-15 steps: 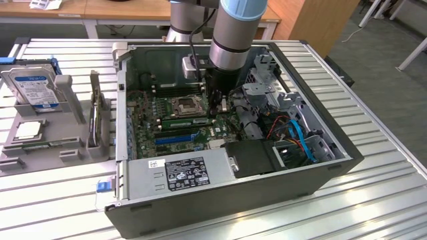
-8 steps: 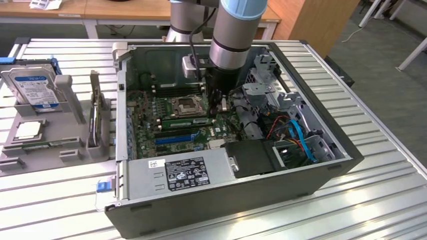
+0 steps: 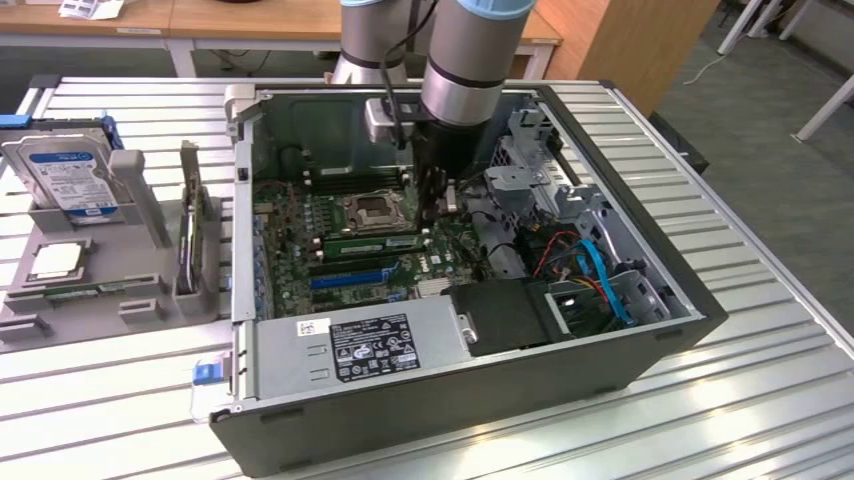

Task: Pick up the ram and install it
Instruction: 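Press down the ram until it locks into place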

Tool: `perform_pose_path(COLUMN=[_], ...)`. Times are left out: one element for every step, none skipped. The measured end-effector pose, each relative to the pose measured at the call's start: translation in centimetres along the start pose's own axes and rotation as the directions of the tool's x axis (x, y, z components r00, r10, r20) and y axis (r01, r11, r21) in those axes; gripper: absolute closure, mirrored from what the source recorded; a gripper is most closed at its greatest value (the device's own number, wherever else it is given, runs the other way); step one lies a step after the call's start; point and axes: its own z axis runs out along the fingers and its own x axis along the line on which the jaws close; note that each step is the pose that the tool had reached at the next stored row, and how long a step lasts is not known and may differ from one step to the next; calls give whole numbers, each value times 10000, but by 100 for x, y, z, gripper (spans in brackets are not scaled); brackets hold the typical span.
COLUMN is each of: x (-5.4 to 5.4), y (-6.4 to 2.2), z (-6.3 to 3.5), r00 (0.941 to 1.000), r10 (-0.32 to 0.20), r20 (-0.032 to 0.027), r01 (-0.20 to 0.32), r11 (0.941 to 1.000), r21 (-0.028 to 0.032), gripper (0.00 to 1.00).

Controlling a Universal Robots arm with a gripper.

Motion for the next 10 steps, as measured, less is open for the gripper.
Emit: perform_pose_path(x=[0, -1, -1, -1, -1, -1, -1, -1, -1, -1], y=[1, 1, 1, 1, 1, 1, 1, 1, 7, 20], z=[-17, -33, -39, -38, -38, -38, -38, -38, -39, -38], r00=[10000, 10000, 10000, 10000, 10000, 10000, 10000, 10000, 10000, 10000], r10=[0, 0, -1, 0, 0, 0, 0, -1, -2, 0], r20=[0, 0, 0, 2, 2, 2, 2, 2, 0, 1], r01=[0, 0, 1, 0, 0, 0, 0, 1, 2, 0], r11=[10000, 10000, 10000, 10000, 10000, 10000, 10000, 10000, 10000, 10000], r21=[0, 0, 0, 0, 0, 0, 0, 0, 0, -1], gripper=[90, 90, 90, 90, 90, 90, 90, 90, 90, 90])
